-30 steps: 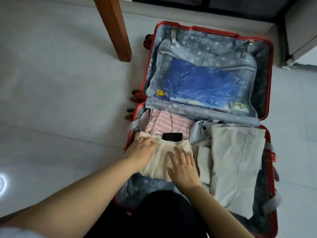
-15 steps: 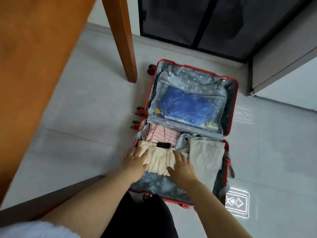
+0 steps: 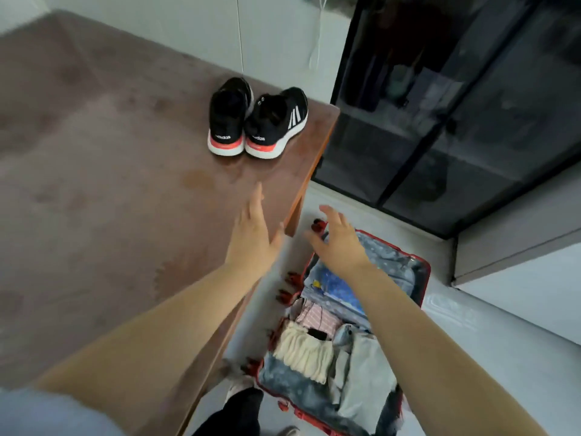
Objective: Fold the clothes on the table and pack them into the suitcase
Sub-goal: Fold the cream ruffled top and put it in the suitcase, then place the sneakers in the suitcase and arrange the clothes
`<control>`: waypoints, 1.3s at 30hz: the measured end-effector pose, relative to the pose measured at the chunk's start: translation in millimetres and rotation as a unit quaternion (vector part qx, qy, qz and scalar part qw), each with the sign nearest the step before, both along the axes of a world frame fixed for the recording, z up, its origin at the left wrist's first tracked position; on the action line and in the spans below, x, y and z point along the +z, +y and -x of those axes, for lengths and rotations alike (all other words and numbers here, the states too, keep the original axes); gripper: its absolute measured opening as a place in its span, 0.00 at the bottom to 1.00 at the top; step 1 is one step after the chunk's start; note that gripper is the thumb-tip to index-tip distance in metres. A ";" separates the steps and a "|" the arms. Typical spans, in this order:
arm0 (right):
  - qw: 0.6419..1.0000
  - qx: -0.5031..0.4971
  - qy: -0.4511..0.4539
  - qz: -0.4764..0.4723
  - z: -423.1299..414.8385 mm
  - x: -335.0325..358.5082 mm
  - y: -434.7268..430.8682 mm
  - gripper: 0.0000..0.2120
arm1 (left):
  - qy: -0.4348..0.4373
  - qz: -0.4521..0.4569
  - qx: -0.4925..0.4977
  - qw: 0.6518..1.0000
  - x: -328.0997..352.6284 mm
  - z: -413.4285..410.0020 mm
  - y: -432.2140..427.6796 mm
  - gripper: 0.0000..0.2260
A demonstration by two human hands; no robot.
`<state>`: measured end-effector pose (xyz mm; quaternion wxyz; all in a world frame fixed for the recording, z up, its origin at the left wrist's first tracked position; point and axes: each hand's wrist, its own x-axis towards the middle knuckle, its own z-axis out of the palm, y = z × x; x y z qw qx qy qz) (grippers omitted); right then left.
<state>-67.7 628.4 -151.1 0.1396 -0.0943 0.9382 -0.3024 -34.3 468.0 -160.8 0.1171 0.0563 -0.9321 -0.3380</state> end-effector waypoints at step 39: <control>0.938 -0.234 0.050 0.249 139.9 12.7 -139.2 0.29 | 0.018 -0.204 0.091 0.975 -15.9 181.0 -171.3 0.23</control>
